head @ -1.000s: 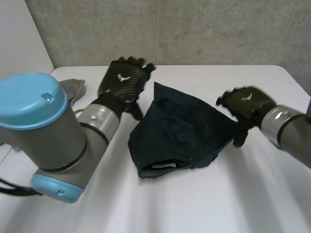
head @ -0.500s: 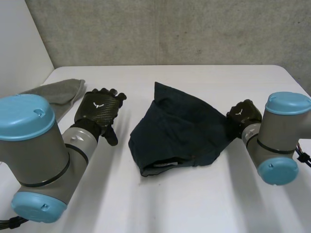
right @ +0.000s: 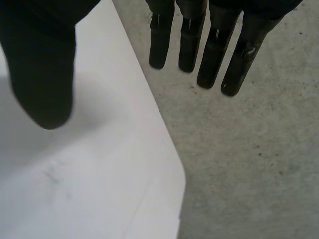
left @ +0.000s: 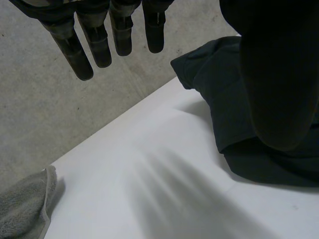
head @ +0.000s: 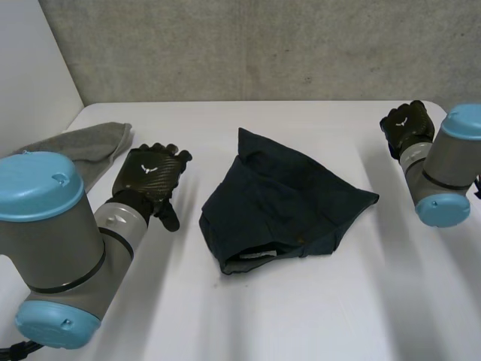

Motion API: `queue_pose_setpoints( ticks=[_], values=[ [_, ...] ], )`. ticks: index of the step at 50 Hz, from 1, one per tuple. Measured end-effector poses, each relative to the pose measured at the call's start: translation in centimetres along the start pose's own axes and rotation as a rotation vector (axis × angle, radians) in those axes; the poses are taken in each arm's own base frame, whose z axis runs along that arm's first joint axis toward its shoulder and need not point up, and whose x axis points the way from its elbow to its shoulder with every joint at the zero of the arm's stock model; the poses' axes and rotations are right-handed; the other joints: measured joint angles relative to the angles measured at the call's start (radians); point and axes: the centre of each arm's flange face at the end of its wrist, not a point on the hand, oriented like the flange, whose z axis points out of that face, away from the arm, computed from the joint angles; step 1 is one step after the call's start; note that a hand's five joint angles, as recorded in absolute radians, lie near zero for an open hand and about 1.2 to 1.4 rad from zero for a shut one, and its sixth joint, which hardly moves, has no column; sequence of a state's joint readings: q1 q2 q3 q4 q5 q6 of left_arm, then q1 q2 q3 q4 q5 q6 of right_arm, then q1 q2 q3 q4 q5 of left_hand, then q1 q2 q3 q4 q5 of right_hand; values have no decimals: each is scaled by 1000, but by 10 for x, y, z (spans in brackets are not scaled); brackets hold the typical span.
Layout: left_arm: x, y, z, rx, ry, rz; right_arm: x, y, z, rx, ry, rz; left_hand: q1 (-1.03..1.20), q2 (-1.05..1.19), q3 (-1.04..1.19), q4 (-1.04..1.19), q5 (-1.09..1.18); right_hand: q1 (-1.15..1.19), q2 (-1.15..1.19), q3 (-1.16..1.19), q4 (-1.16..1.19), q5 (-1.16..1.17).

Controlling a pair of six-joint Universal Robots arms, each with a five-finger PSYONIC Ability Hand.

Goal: Fold the laundry.

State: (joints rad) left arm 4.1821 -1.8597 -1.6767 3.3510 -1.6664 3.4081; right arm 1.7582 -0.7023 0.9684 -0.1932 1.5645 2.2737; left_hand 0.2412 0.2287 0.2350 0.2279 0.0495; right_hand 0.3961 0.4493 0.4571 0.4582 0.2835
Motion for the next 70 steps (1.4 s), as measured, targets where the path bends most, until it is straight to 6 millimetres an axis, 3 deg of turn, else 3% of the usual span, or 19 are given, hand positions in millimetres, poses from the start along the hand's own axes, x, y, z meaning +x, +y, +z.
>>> queue_pose_setpoints(
  ticks=[4, 6, 11, 15, 20, 24, 25, 30, 37, 44, 59, 64, 70],
  values=[
    [-2, 1, 1, -2, -5, -2, 15, -16, -21, -13, -18, 100, 0, 0, 0, 0, 0, -53, -50, -66, -74, -76],
    [-5, 2, 3, -3, -14, -5, 28, -34, -44, -14, -36, 212, 0, 0, 0, 0, 0, -54, -50, -68, -77, -82],
    [-15, 4, 9, -1, -44, -12, 36, -69, -90, -7, -118, 415, 0, 0, 0, 0, 0, -54, -50, -68, -77, -82],
    [-24, 5, 14, -1, -73, -18, 22, -101, -133, 3, -269, 549, 0, 0, 0, 0, 0, -54, -50, -68, -77, -82],
    [-36, 8, 19, -6, -107, -24, -11, -138, -186, 26, -500, 617, 0, 0, 0, 0, 0, -54, -50, -68, -77, -81],
    [-42, 10, 20, -15, -125, -29, -31, -152, -208, 46, -598, 613, 0, 0, 0, 0, 0, -54, -50, -68, -77, -82],
    [-47, 12, 21, -23, -138, -36, -48, -161, -223, 58, -665, 603, 0, 0, 0, 0, 0, -54, -50, -68, -77, -81],
    [-54, 17, 21, -39, -157, -65, -79, -170, -243, 71, -763, 585, 0, 0, 0, 0, 0, -54, -50, -68, -77, -81],
    [-57, 22, 20, -52, -165, -115, -120, -173, -260, 93, -838, 561, 0, 0, 0, 0, 0, -54, -50, -68, -77, -82],
    [-57, 22, 20, -53, -164, -129, -147, -166, -264, 83, -816, 528, 0, 0, 0, 0, 0, -54, -50, -68, -77, -82],
    [-55, 23, 20, -57, -160, -126, -174, -155, -250, 118, -639, 427, 0, 0, 0, 0, 0, -10, -15, -14, -17, -15],
    [-52, 25, 18, -64, -151, -125, -179, -153, -241, 170, -570, 342, 0, 0, 0, 0, 0, 525, 683, 644, 654, 634],
    [-48, 27, 17, -69, -140, -123, -167, -161, -234, 211, -496, 318, 0, 0, 0, 0, 0, 554, 724, 701, 710, 690]
  ],
)
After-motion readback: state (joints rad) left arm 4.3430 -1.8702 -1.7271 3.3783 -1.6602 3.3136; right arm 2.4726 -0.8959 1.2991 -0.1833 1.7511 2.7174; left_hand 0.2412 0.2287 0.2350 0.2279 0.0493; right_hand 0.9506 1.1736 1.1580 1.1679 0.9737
